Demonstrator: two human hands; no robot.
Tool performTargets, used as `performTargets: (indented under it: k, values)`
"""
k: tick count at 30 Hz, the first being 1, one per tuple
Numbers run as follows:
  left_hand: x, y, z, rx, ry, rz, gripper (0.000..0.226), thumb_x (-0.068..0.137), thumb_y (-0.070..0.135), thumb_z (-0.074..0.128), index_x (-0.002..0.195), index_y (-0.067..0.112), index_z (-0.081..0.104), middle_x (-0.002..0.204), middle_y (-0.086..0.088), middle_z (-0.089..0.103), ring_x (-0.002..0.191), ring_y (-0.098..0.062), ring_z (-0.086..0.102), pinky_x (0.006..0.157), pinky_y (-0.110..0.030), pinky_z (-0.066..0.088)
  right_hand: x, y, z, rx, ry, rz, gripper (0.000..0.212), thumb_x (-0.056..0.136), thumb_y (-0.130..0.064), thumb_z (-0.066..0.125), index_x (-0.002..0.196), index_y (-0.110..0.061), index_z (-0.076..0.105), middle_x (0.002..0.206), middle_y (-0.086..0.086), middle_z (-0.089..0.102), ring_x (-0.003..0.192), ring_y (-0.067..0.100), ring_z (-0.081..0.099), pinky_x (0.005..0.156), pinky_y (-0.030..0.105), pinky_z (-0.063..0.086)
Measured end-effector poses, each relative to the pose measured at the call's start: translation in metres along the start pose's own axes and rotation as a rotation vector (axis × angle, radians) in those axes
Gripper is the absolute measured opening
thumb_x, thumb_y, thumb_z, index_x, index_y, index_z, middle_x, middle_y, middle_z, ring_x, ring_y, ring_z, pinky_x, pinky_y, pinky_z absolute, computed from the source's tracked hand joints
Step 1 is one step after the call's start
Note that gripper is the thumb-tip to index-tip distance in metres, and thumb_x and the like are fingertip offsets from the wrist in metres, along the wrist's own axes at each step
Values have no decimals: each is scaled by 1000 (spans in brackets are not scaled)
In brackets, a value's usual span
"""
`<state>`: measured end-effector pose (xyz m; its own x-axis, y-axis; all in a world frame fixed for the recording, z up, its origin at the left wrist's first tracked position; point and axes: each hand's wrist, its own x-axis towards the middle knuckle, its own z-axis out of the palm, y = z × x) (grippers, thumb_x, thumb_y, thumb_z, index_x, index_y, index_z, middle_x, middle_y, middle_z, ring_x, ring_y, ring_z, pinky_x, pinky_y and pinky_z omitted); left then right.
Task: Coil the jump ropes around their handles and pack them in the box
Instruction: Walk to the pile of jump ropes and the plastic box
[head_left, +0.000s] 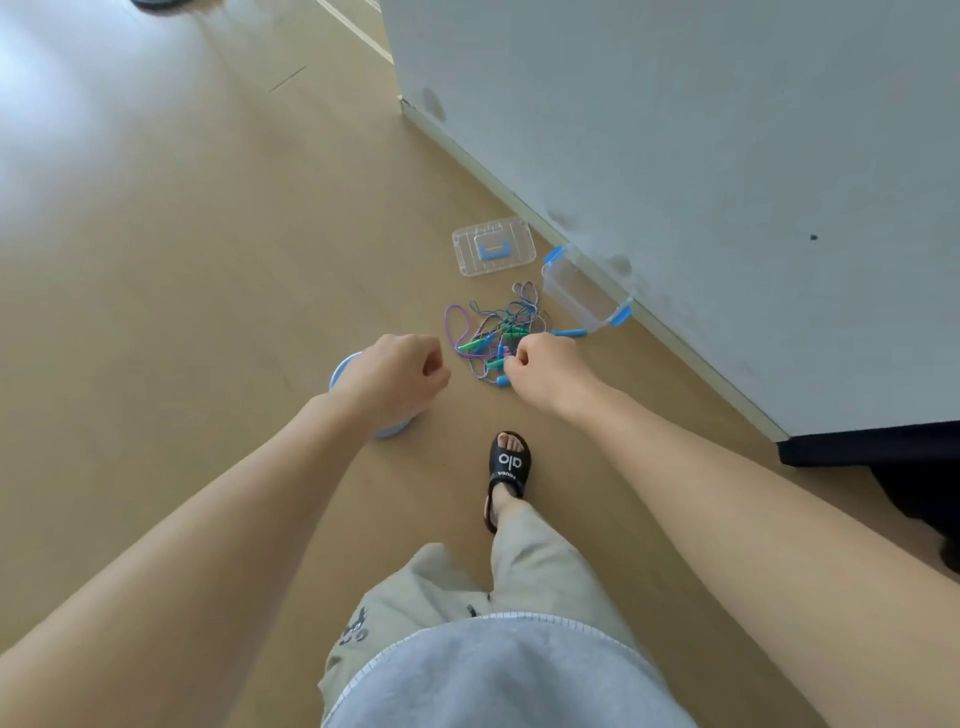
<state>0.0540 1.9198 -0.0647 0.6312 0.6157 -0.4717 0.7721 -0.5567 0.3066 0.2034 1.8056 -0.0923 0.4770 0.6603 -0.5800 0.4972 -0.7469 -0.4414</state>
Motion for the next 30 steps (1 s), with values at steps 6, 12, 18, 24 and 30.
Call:
performTargets:
  k: [6,12,18,24,30]
  values:
    - [100,6,-44,23,-85,22,16,89,34,50,82,22,56,84,4,63,72,-25,64,62,-29,47,89,-17,-49,98,13,80,12,90,-22,45,80,-19,50,92,8,67,93,26,64,78,40,54]
    - [185,10,-82,87,-128,138,14,89,31,49,83,21,56,83,1,63,78,-27,61,62,-32,48,145,-32,-84,171,57,191,8,94,-21,48,92,-16,54,100,8,62,86,24,59,71,36,51]
    - [268,19,-102,148,-185,266,13,89,31,49,82,22,56,82,3,63,77,-25,60,64,-32,48,184,-36,-101,271,131,288,11,96,-19,50,106,-15,55,89,0,56,66,12,49,51,27,32]
    - [322,47,-104,200,-267,357,9,90,32,50,85,27,55,87,7,64,79,-21,61,68,-33,51,217,-23,-114,366,166,367,12,94,-18,50,103,-16,57,94,-1,58,73,18,54,67,33,46]
    - [370,71,-88,228,-298,391,8,91,31,49,89,29,56,89,9,64,80,-19,61,72,-36,54,269,13,-119,440,172,430,11,94,-19,48,97,-18,58,84,-2,62,64,17,56,65,35,49]
